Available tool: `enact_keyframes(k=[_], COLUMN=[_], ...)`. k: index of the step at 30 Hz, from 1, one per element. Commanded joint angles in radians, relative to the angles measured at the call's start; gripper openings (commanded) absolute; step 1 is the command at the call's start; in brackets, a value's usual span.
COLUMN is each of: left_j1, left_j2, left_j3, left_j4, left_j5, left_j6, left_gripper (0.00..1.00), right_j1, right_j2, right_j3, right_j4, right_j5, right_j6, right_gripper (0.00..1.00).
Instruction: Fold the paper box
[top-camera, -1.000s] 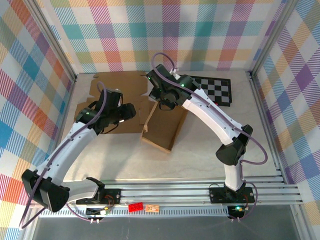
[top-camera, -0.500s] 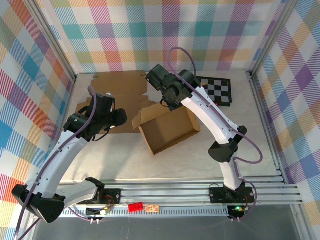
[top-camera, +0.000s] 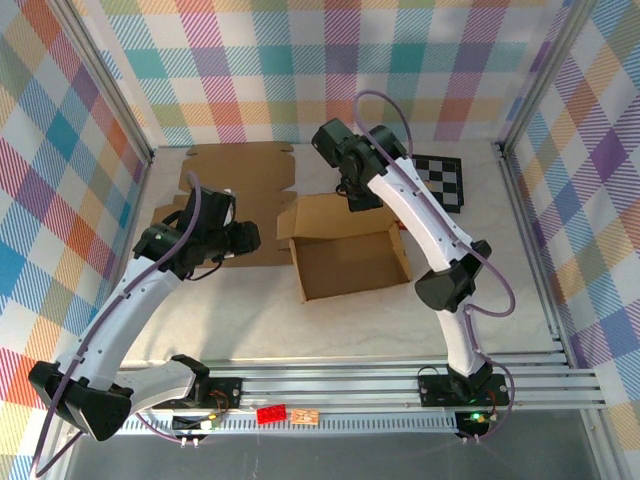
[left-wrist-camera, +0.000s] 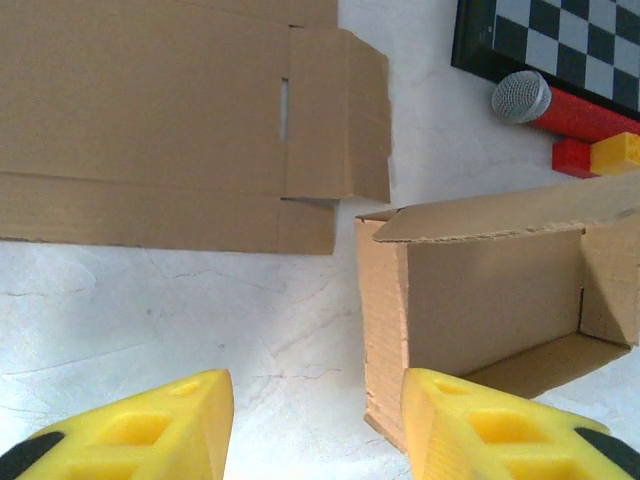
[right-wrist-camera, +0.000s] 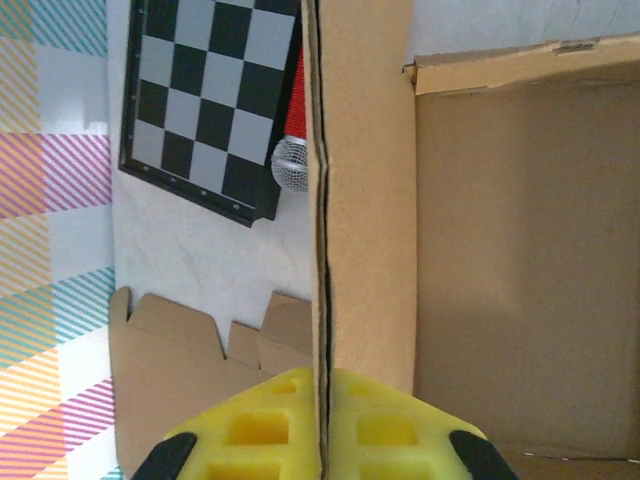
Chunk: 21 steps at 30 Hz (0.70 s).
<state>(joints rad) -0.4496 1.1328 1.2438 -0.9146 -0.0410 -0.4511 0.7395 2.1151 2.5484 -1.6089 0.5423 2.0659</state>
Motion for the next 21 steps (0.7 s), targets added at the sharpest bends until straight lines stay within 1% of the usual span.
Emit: enact_keyframes(k=[1, 4, 7, 8, 10, 13, 16, 18, 21], left_j1=[-0.004, -0.004, -0.004, -0.004, -0.004, -0.004, -0.004, -0.003, 0.007], left_j2=[0.008, 0.02, 0.042, 0.047, 0.059, 0.082, 0.105, 0.115, 0.13], left_j3=[-0.022, -0.033, -0.043, -0.044, -0.044, -0.041, -0.04, -0.04, -0.027], left_j4=[0.0, 0.013, 0.025, 0.028, 0.034, 0.04, 0.059, 0.08, 0.101], left_j5=[0.026, 0.04, 0.057, 0.064, 0.08, 0.093, 0.095, 0.088, 0.085], left_j6=[0.014, 0.018, 0.037, 0.046, 0.075, 0.128, 0.183, 0.217, 0.265], left_gripper=[0.47, 0.47, 0.49, 0.5, 0.52, 0.58, 0.6, 0.61, 0.62], right_j1=[-0.008, -0.018, -0.029, -0.032, -0.036, -0.036, -0.036, -0.037, -0.043], right_j2=[0.025, 0.03, 0.036, 0.038, 0.033, 0.009, -0.039, -0.079, -0.17], right_j3=[0.032, 0.011, 0.007, 0.009, 0.007, -0.008, -0.061, -0.103, -0.189], right_j4=[-0.171, -0.171, -0.171, -0.163, -0.132, -0.066, 0.01, 0.057, 0.202], right_j5=[-0.033, -0.044, -0.029, -0.023, 0.001, 0.023, 0.027, 0.031, 0.058], right_j6=[0.268, 0.292, 0.296, 0.279, 0.214, 0.075, -0.072, -0.175, -0.433], right_gripper=[0.0, 0.0, 0.0, 0.06, 0.25, 0.43, 0.54, 0.58, 0.65])
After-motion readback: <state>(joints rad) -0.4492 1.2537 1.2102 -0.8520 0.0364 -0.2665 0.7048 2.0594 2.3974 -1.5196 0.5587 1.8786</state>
